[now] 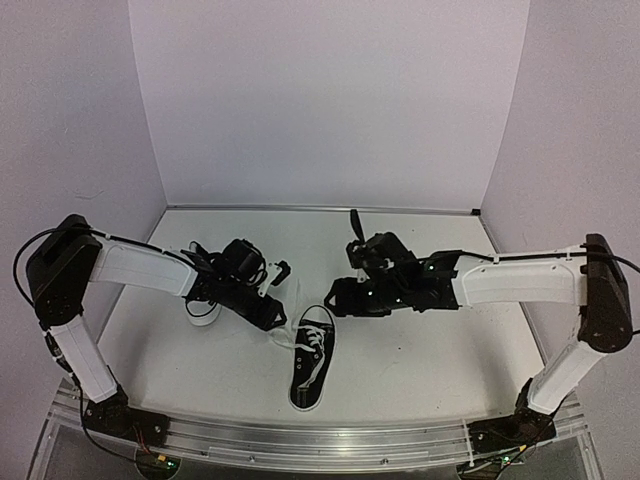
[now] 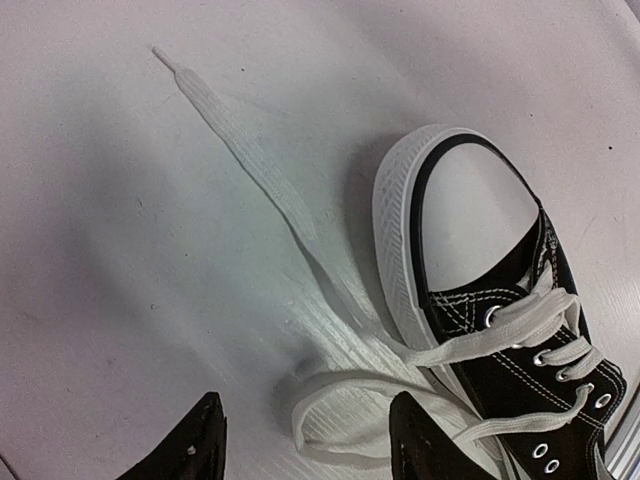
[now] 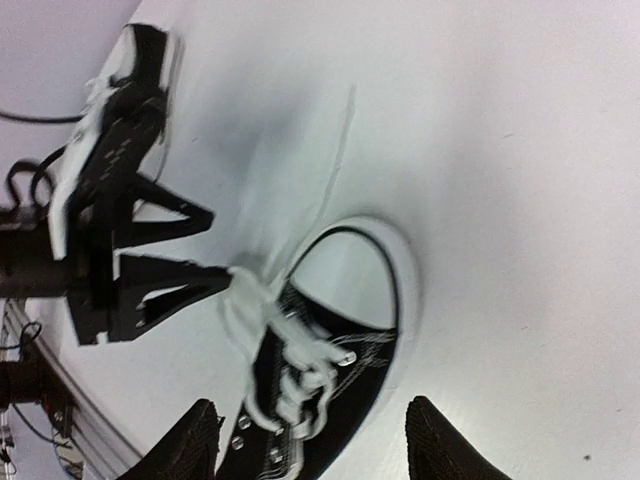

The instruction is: Tie the shoes

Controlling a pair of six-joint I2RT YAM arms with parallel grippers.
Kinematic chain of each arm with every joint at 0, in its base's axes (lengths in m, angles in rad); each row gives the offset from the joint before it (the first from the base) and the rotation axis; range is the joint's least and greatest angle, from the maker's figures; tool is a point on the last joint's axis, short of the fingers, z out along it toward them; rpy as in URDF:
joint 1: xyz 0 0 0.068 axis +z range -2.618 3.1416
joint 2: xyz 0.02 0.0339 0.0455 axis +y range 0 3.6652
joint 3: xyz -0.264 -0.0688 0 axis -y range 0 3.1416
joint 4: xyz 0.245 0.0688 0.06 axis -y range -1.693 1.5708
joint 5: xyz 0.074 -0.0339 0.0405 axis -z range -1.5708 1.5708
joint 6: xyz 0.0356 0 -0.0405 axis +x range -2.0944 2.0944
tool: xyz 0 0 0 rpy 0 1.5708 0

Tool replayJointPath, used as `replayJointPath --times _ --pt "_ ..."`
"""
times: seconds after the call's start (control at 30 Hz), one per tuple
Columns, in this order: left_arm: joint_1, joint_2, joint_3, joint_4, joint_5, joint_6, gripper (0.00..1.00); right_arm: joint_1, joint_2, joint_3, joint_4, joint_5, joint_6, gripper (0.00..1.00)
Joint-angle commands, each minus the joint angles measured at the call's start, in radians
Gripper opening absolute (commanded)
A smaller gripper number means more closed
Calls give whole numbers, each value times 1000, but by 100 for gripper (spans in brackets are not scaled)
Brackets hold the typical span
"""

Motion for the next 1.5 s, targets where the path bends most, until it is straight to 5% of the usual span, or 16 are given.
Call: replayJointPath --times 0.0,0.73,1.23,1.47 --pt "-6 18 45 25 -14 21 55 -68 61 21 -17 -59 -67 58" --pt "-5 96 43 171 154 -99 60 -172 302 -20 265 -409 -63 54" --pt "10 180 88 308 252 -161 29 -260 340 23 346 -514 -64 25" --pt "81 259 220 304 311 -158 15 -340 351 72 344 -532 -82 22"
